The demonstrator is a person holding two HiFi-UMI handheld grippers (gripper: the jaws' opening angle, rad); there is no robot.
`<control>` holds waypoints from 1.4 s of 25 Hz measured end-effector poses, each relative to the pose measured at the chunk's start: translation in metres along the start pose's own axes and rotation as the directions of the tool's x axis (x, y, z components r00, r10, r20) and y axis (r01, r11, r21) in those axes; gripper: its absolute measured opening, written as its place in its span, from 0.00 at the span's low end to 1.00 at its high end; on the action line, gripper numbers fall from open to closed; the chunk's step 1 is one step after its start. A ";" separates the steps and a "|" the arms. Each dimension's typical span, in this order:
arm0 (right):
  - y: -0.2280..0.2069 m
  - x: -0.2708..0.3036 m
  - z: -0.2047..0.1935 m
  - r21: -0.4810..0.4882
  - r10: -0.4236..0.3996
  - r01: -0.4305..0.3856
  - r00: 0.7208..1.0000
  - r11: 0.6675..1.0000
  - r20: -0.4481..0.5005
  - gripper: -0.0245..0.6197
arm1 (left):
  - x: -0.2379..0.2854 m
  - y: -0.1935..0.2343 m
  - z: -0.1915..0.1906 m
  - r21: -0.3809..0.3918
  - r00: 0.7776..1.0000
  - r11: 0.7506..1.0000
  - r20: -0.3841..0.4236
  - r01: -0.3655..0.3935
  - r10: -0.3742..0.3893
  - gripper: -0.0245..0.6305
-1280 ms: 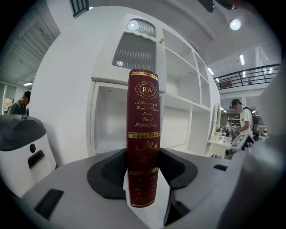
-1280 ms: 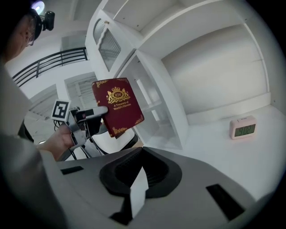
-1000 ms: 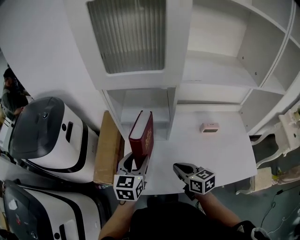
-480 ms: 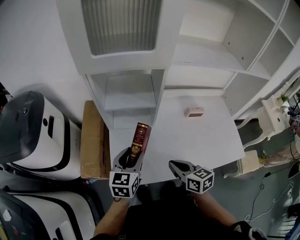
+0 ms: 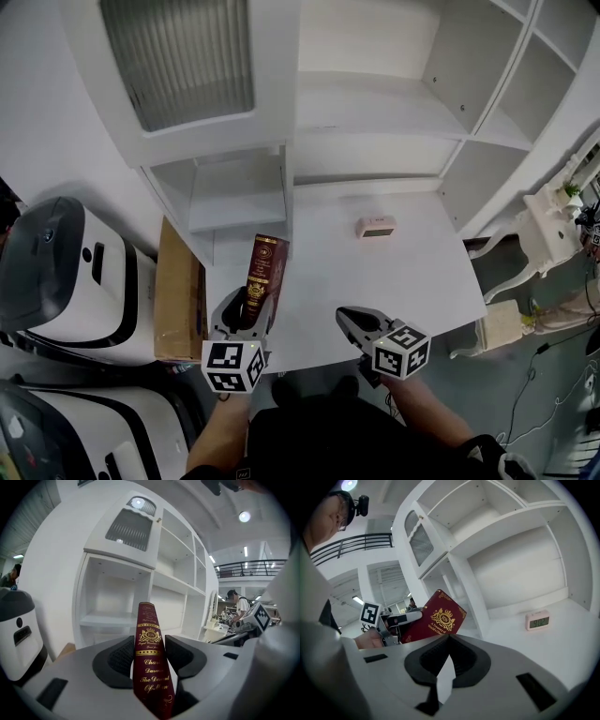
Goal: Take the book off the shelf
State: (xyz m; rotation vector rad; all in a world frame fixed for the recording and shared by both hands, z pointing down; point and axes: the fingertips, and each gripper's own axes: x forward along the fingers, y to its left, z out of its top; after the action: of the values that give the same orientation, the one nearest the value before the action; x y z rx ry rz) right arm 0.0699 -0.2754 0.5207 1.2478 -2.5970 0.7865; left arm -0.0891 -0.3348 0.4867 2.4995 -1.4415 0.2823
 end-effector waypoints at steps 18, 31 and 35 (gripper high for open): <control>-0.035 -0.086 0.145 -0.294 0.055 0.049 0.941 0.954 0.334 0.06 | 0.030 -0.077 0.131 0.105 0.978 0.994 0.206 0.019 -0.041 0.36; -0.045 -0.098 0.145 -0.305 0.026 0.084 0.940 0.949 0.340 0.06 | 0.044 -0.094 0.126 0.095 0.978 0.994 0.196 0.053 -0.071 0.36; -0.045 -0.097 0.141 -0.308 0.028 0.081 0.942 0.948 0.334 0.06 | 0.044 -0.097 0.122 0.095 0.980 0.994 0.184 0.058 -0.075 0.36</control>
State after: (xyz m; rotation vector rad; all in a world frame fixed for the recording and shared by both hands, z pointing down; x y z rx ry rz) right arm 0.1786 -0.3059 0.3838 1.4109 -2.8058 0.1395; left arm 0.0224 -0.3614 0.3723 2.7034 -1.4386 0.1031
